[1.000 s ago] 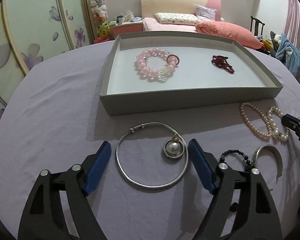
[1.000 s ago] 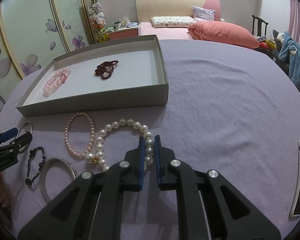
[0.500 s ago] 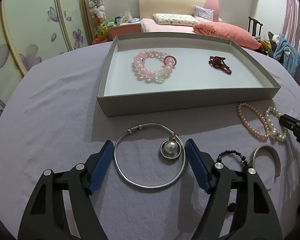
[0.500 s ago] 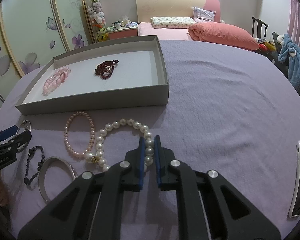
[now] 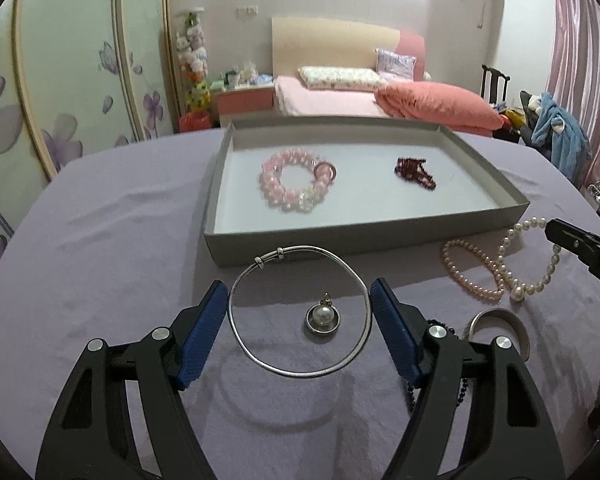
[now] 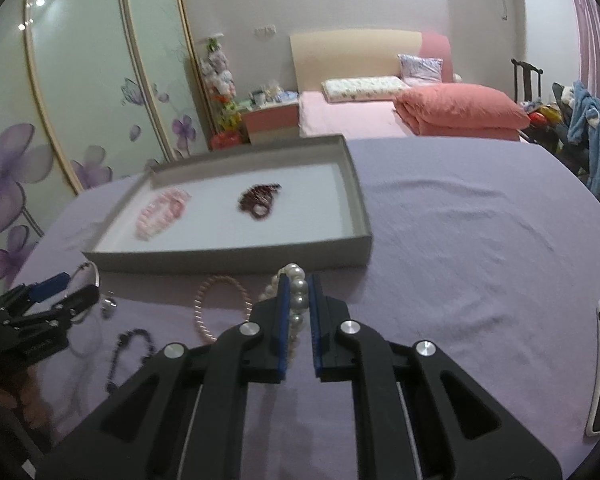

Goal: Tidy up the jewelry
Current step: 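Grasp the silver bangle with the left tool while the right tool lifts the pearl bracelet, then lower the bangle and pearl bracelet into the tray and open both tools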

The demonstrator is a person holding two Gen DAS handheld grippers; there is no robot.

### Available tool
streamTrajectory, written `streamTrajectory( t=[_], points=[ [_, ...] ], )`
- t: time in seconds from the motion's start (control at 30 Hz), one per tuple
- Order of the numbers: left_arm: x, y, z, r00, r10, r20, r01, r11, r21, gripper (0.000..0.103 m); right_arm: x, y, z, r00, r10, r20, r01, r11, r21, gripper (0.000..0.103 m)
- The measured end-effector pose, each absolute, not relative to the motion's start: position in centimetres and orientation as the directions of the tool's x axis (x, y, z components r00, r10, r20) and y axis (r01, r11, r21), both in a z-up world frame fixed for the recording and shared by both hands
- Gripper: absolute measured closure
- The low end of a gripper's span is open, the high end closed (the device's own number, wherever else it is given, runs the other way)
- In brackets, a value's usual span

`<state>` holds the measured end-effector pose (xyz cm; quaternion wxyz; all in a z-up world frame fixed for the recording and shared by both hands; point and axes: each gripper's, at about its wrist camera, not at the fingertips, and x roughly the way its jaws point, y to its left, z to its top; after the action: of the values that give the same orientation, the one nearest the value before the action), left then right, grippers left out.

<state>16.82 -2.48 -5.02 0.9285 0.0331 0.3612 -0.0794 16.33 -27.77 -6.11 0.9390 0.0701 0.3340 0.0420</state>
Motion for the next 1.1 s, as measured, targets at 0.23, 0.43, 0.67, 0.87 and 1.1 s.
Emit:
streamTrajectory(
  t=[0.23,0.43,0.67,0.87,1.1],
  points=[
    [15.2,-2.5,-3.7,0.793,-0.091,-0.603,0.145,0.989,0.042,0.030,15.2,-26.7,-4.6,0.807,0.167,-0.567,-0.068,0.979,0.192,0.093],
    [14.2,-2.4,-3.0,0.827,-0.065,-0.558,0.118,0.991,0.058,0.030,14.6,-25.9,-4.0,0.824,0.178,-0.537,-0.080,0.977,0.200,0.093],
    [13.4,-2.6,-2.2,0.865,-0.039,-0.501,0.089,0.993,0.077,0.030,13.8,-25.1,-3.4,0.846,0.176,-0.504,-0.088,0.977,0.194,0.093],
    [12.6,-2.9,-1.2,0.898,-0.019,-0.440,0.064,0.994,0.088,0.030,12.8,-24.3,-2.4,0.879,0.163,-0.447,-0.094,0.981,0.171,0.093],
    [11.8,-3.7,0.1,0.933,0.008,-0.360,0.031,0.994,0.102,0.030,11.4,-23.3,-0.6,0.930,0.123,-0.347,-0.087,0.989,0.117,0.093]
  ],
)
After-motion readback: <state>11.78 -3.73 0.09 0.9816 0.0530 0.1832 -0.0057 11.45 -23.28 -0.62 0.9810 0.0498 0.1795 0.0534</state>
